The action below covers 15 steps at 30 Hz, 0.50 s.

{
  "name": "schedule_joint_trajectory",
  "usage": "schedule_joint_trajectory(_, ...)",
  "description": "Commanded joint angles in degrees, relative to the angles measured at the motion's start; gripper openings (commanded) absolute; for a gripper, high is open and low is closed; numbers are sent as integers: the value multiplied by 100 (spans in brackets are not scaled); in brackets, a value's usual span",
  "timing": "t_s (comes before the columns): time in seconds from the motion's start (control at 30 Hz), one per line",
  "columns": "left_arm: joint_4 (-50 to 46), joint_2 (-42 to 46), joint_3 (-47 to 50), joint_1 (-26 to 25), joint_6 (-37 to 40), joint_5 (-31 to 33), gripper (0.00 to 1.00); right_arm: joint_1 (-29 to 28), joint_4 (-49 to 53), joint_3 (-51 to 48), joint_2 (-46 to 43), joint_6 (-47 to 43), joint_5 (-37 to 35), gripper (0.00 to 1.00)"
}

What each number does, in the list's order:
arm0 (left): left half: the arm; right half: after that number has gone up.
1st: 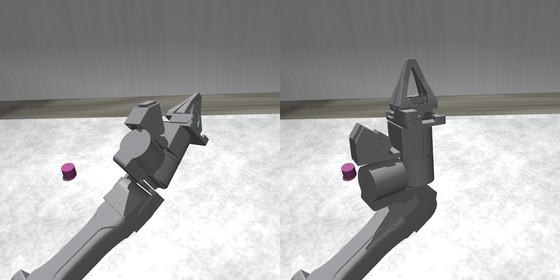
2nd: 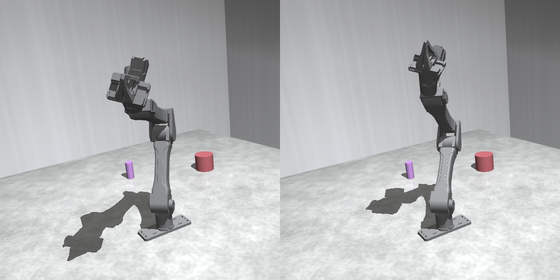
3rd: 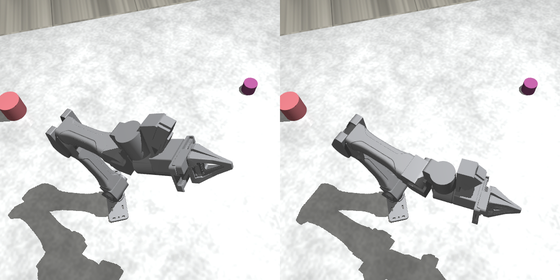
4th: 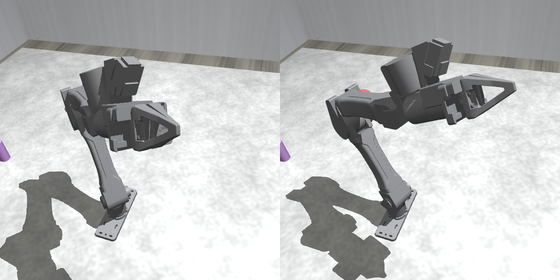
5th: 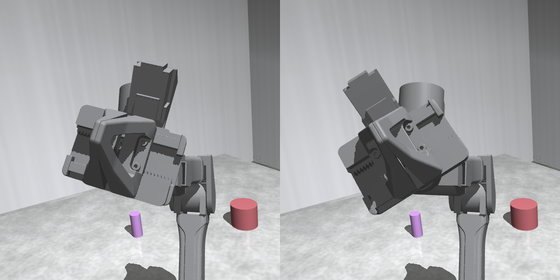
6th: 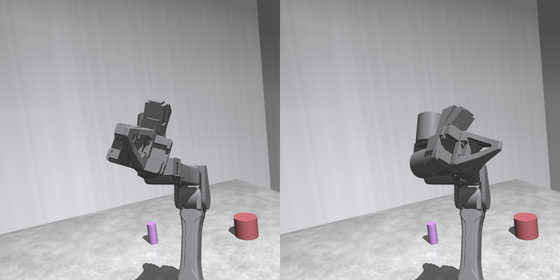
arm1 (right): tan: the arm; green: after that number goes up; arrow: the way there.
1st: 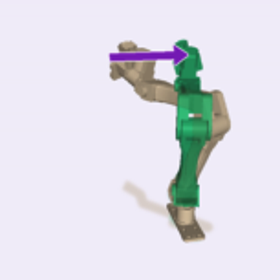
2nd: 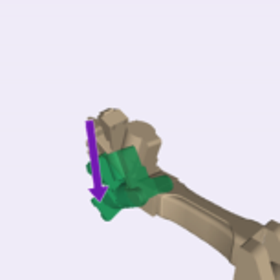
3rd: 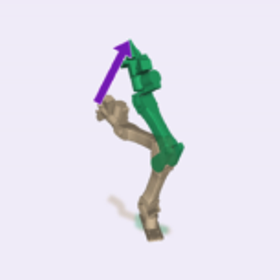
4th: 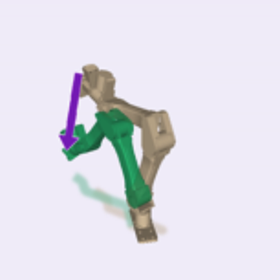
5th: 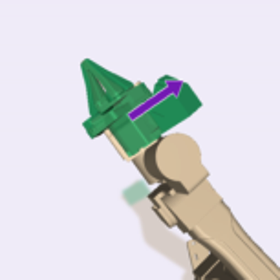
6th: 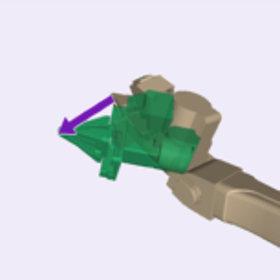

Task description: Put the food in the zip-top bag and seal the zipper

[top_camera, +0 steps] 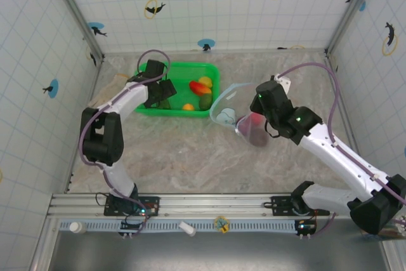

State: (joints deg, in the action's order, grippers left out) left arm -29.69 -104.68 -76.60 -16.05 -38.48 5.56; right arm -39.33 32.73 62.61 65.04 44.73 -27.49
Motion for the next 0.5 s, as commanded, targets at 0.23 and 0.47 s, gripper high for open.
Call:
schedule_joint_trajectory(0.23,-76,-780,-341,160,-144,-130,94,302,-199,-336,-218,42,207,0)
schedule_joint_trajectory(0.47,95,-913,-510,199,-102,-397,68,374,-210,-407,-264,84,239,0)
